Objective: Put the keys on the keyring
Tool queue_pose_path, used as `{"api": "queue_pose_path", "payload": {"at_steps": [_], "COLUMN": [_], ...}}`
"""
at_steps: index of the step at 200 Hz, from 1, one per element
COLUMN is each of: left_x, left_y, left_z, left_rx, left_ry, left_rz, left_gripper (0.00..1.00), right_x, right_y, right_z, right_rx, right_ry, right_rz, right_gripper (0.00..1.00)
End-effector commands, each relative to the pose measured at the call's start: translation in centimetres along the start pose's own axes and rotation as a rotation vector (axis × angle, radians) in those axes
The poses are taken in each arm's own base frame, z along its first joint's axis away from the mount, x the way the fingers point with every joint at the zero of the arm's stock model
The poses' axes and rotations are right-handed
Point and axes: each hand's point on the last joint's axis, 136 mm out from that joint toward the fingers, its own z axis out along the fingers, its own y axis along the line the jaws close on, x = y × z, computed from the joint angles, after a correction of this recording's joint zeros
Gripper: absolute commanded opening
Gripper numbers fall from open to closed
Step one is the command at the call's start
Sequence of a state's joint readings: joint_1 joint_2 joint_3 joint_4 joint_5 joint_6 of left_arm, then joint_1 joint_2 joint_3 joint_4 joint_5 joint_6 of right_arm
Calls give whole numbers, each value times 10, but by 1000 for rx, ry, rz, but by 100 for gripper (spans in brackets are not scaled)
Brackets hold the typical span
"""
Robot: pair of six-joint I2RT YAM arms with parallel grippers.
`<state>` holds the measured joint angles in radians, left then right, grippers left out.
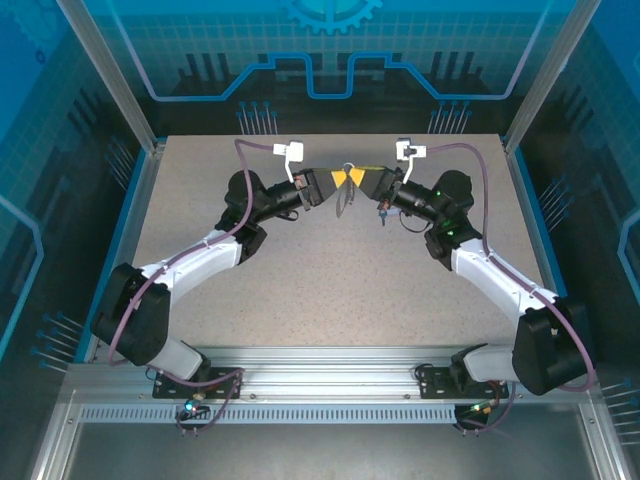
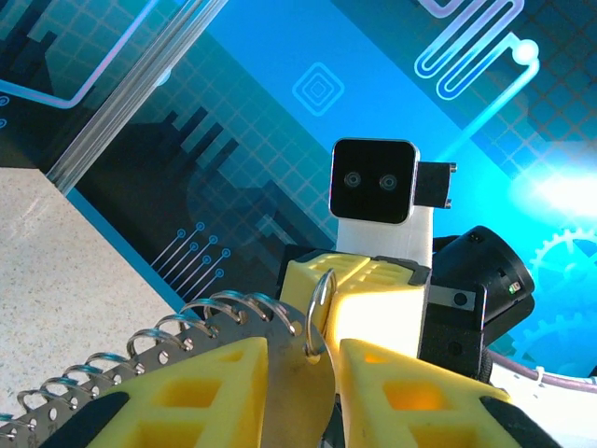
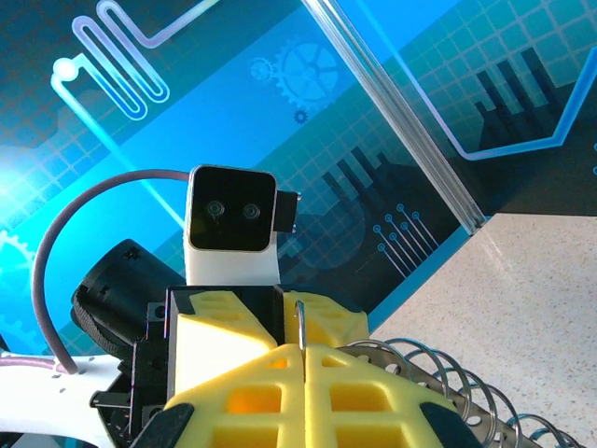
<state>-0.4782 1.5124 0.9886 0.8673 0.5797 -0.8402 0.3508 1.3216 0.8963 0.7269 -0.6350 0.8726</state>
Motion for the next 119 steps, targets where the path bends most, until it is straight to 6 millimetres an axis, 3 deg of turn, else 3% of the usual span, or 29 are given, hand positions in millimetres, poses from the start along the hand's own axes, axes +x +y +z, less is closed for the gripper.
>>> {"api": "queue_pose_path", "payload": {"at_steps": [1, 30, 119], "left_x": [-13, -14, -13], "left_y": [-19, -21, -24], "left_z": [5, 6, 10], "left_rx": [59, 66, 89], "left_ry": [-33, -36, -30], "left_rz": [47, 51, 59], "left_gripper": [30, 29, 3], "right_x": [-8, -7, -3], "right_y": [13, 13, 11], "right_z": [2, 3, 3], "right_rx": [-36, -35, -34], "right_ry": [-27, -27, -15], "right_rz": [-33, -31, -29], "right_gripper": [0, 0, 0]}}
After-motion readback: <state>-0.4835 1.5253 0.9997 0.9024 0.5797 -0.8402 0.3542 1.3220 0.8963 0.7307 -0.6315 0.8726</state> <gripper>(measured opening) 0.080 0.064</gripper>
